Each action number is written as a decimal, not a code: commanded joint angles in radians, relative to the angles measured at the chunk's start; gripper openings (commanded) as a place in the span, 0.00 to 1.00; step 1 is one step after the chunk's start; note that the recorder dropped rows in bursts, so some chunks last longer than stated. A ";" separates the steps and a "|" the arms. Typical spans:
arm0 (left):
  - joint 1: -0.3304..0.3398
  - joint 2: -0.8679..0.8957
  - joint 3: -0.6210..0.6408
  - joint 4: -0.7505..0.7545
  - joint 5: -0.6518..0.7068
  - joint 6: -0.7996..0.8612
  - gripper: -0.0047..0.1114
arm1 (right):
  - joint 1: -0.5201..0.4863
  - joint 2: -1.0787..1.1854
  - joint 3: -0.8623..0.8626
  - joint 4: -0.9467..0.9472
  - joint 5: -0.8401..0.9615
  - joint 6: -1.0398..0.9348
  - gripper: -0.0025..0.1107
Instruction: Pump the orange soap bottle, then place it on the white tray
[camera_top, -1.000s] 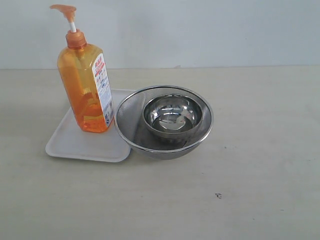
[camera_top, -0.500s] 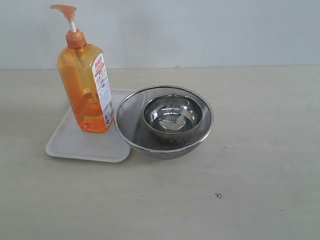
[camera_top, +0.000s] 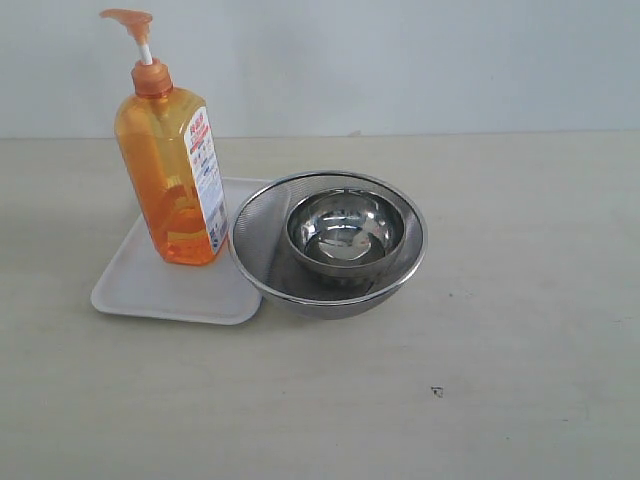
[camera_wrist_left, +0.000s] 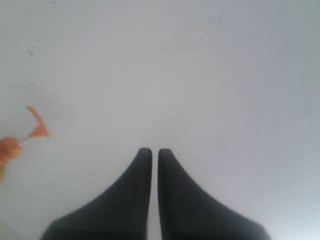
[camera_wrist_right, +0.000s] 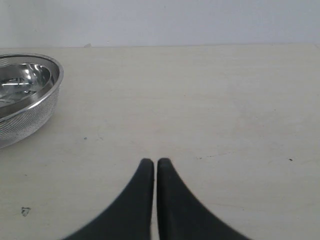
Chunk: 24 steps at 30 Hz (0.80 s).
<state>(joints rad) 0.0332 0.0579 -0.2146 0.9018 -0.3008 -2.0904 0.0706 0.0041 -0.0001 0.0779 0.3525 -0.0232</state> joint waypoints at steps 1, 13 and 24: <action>0.002 -0.005 0.004 -0.040 -0.007 0.200 0.08 | -0.003 -0.004 0.000 -0.006 -0.005 0.000 0.02; 0.002 -0.050 0.129 -0.240 0.121 1.666 0.08 | -0.003 -0.004 0.000 -0.006 -0.007 0.000 0.02; 0.003 -0.058 0.215 -0.666 0.310 1.753 0.08 | -0.003 -0.004 0.000 -0.004 -0.010 0.000 0.02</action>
<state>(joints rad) 0.0348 0.0036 -0.0198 0.2695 -0.0068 -0.3742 0.0706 0.0041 -0.0001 0.0779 0.3525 -0.0223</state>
